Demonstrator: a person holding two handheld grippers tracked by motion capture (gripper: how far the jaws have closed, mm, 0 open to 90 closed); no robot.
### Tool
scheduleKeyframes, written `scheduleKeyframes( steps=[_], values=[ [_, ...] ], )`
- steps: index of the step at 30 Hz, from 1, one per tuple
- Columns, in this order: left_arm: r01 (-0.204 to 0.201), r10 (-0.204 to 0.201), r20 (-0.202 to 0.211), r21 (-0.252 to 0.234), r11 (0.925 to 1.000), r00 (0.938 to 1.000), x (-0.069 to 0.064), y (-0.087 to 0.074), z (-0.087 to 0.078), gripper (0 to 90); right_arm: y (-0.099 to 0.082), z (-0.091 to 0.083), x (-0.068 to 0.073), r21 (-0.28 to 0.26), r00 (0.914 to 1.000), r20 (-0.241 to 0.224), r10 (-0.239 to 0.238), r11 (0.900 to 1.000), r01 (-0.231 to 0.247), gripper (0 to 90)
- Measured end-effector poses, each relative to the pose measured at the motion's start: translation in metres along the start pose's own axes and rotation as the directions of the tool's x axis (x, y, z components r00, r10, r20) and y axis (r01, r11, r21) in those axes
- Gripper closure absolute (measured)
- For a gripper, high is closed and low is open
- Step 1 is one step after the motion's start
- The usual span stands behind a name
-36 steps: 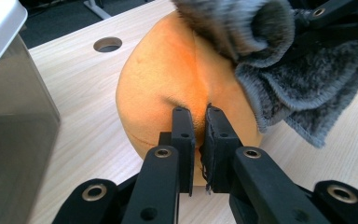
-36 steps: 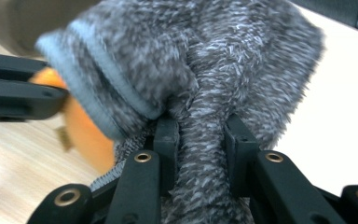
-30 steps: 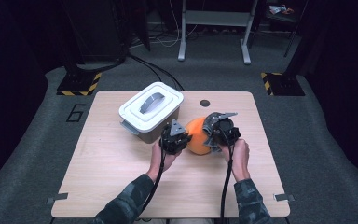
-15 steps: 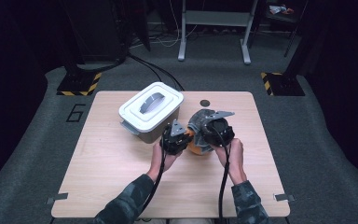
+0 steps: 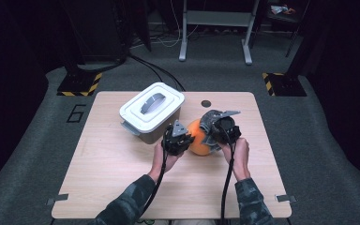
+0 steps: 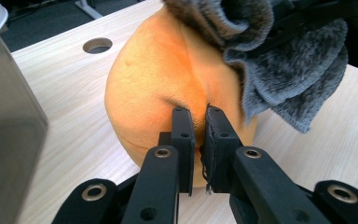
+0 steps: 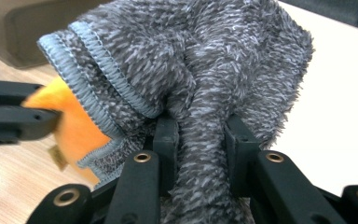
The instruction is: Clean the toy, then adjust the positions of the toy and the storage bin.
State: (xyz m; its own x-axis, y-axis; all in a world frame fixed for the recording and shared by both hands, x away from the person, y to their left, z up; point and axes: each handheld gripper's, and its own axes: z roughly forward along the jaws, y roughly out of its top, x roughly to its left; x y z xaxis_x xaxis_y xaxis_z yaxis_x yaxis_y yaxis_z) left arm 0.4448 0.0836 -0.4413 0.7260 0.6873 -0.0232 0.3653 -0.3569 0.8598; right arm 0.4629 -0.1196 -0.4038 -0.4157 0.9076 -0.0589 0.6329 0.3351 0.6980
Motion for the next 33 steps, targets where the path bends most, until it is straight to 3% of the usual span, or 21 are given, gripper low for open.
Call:
scheduleKeyframes(
  steps=[6, 12, 33],
  values=[
    [0.015, -0.015, -0.015, 0.007, 0.9999, 0.9998, 0.002, 0.002, 0.0, 83.5, -0.006, -0.018, -0.013, -0.02, 0.999, -0.016, 0.042, 0.9989, -0.043, 70.2],
    [0.028, -0.028, -0.026, 0.004, 0.9996, 0.9993, 0.004, 0.0, 0.0, 83.4, -0.02, -0.035, -0.016, -0.029, 0.9981, -0.028, 0.056, 0.998, -0.056, 69.9],
    [0.033, -0.033, -0.027, 0.005, 0.9994, 0.9991, 0.005, 0.0, 0.0, 83.4, -0.073, -0.046, -0.009, 0.026, 0.9957, -0.056, 0.073, 0.9971, -0.072, 68.7]
  ],
)
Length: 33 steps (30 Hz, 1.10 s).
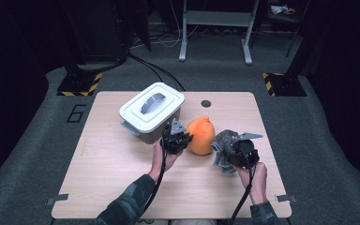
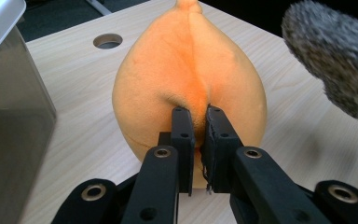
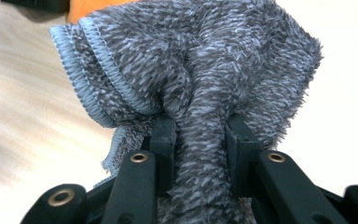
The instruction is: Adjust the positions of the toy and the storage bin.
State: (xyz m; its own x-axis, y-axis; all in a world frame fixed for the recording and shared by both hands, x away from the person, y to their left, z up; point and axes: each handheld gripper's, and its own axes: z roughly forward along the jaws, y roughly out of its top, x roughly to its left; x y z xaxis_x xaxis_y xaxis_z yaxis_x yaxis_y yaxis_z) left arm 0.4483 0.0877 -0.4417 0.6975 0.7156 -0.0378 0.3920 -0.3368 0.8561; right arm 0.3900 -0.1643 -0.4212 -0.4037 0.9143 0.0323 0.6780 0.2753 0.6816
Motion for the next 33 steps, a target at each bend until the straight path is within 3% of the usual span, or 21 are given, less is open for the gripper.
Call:
scheduleKeyframes(
  steps=[10, 21, 29, 33],
  values=[
    [0.0, 0.0, -0.005, -0.004, 1.0, 1.0, 0.002, 0.0, 0.001, 83.2, -0.034, 0.004, 0.011, 0.051, 0.9997, -0.025, 0.003, 0.9987, -0.002, 67.9],
    [-0.003, 0.003, -0.008, -0.003, 1.0, 1.0, 0.002, 0.001, 0.001, 83.2, -0.071, 0.01, 0.039, 0.098, 0.9979, -0.063, -0.014, 0.995, 0.02, 67.3],
    [0.002, -0.003, -0.008, -0.006, 1.0, 1.0, 0.001, 0.001, 0.001, 83.2, -0.084, 0.016, 0.06, 0.126, 0.9956, -0.09, -0.028, 0.9912, 0.04, 66.5],
    [0.003, -0.003, -0.008, -0.002, 1.0, 1.0, 0.002, 0.001, 0.001, 83.0, -0.088, 0.019, 0.064, 0.128, 0.9952, -0.088, -0.041, 0.9903, 0.052, 55.1]
  ],
)
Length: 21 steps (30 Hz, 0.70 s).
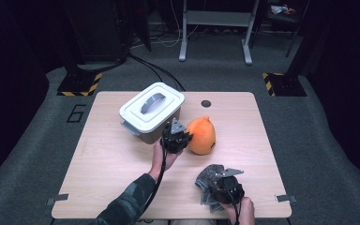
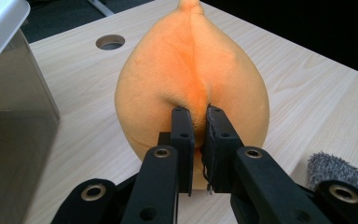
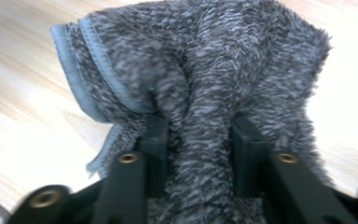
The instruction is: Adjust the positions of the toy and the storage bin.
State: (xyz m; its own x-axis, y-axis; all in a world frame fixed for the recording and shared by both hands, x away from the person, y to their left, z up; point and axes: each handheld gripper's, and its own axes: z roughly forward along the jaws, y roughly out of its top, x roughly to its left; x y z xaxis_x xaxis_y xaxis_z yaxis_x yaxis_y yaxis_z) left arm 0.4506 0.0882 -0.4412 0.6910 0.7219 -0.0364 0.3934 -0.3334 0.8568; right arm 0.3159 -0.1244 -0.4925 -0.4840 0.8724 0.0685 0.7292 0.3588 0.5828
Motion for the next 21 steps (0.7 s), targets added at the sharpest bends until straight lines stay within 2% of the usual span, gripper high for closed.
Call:
scheduleKeyframes(
  steps=[2, 3, 4, 7, 10, 14, 16, 18, 21],
  values=[
    [-0.001, 0.001, 0.001, 0.001, 1.0, 1.0, 0.0, 0.0, 0.0, 82.9, 0.0, -0.001, 0.0, -0.009, 0.9999, -0.009, -0.01, 0.9999, 0.01, 45.4],
    [-0.001, 0.001, 0.003, 0.001, 1.0, 1.0, 0.001, 0.0, 0.0, 82.8, 0.0, -0.003, 0.0, -0.013, 0.9999, -0.015, 0.0, 0.9999, 0.0, 42.0],
    [-0.001, 0.001, 0.004, 0.002, 1.0, 1.0, 0.001, 0.0, 0.0, 82.7, 0.001, -0.005, -0.001, -0.025, 0.9996, -0.021, -0.02, 0.9995, 0.02, 38.7],
    [-0.002, 0.002, 0.004, 0.003, 1.0, 1.0, 0.002, -0.001, -0.001, 82.2, 0.002, -0.017, -0.003, -0.08, 0.9995, -0.024, -0.018, 0.9967, 0.016, 25.6],
    [-0.005, 0.005, 0.004, 0.004, 1.0, 1.0, 0.001, 0.0, -0.001, 82.2, 0.004, -0.027, -0.01, -0.117, 0.9981, -0.057, -0.021, 0.9931, 0.014, 14.4],
    [-0.005, 0.005, 0.004, 0.004, 1.0, 1.0, 0.002, -0.001, 0.0, 82.2, 0.005, -0.031, -0.027, -0.159, 0.9994, -0.03, -0.018, 0.9872, 0.013, 8.0],
    [-0.006, 0.006, 0.007, 0.005, 1.0, 1.0, 0.002, -0.001, -0.001, 81.8, 0.004, -0.031, -0.038, -0.172, 1.0, 0.0, -0.009, 0.985, 0.009, 4.6],
    [-0.008, 0.008, 0.006, 0.004, 1.0, 1.0, 0.002, -0.001, -0.001, 81.7, 0.002, -0.028, -0.05, -0.185, 0.9995, 0.029, 0.007, 0.9828, -0.001, 0.8],
    [-0.009, 0.009, 0.006, 0.005, 0.9999, 0.9999, 0.003, -0.001, -0.001, 81.7, -0.003, -0.021, -0.072, -0.213, 0.9974, 0.057, 0.045, 0.9765, -0.032, 0.0]
  ],
)
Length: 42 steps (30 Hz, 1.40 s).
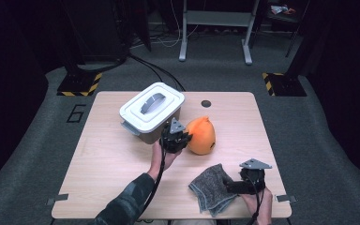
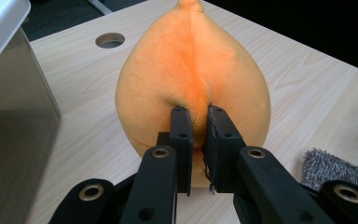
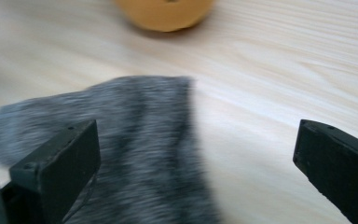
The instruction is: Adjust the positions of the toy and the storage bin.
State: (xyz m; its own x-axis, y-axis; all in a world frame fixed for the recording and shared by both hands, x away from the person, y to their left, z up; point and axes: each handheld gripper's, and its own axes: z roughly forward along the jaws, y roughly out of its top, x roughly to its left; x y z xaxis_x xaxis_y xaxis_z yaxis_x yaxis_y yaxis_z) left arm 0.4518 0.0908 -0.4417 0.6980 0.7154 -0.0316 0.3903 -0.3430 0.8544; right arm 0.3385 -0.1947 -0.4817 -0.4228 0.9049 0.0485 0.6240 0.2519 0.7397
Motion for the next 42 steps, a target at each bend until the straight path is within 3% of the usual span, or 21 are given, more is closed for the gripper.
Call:
scheduleKeyframes(
  steps=[6, 9, 12, 15, 26, 42],
  values=[
    [0.002, -0.002, 0.0, 0.005, 1.0, 1.0, 0.002, -0.001, 0.0, 81.8, -0.012, 0.015, -0.043, -0.023, 0.9955, 0.052, 0.08, 0.9966, -0.079, 0.0],
    [0.004, -0.004, -0.001, 0.006, 1.0, 1.0, 0.002, -0.001, 0.0, 82.1, -0.018, 0.024, -0.06, -0.013, 0.9914, 0.099, 0.087, 0.9962, -0.086, 0.0],
    [0.003, -0.003, -0.004, 0.003, 1.0, 1.0, 0.002, -0.001, 0.0, 82.8, -0.023, 0.036, -0.071, 0.027, 0.9884, 0.114, 0.101, 0.9942, -0.104, 0.0],
    [-0.001, 0.001, -0.005, -0.004, 1.0, 1.0, 0.001, 0.0, -0.001, 83.7, -0.023, 0.039, -0.073, 0.019, 0.9873, 0.143, 0.069, 0.9972, -0.072, 0.0],
    [-0.02, 0.02, -0.006, -0.036, 0.9991, 0.9998, -0.005, 0.006, -0.01, 84.5, -0.021, 0.043, -0.074, 0.025, 0.9908, 0.125, 0.053, 0.9981, -0.056, 0.0],
    [-0.049, 0.049, -0.007, -0.049, 0.9976, 0.9988, -0.003, 0.007, -0.05, 84.4, -0.021, 0.043, -0.074, 0.027, 0.9906, 0.127, 0.049, 0.9982, -0.053, 0.0]
  ],
)
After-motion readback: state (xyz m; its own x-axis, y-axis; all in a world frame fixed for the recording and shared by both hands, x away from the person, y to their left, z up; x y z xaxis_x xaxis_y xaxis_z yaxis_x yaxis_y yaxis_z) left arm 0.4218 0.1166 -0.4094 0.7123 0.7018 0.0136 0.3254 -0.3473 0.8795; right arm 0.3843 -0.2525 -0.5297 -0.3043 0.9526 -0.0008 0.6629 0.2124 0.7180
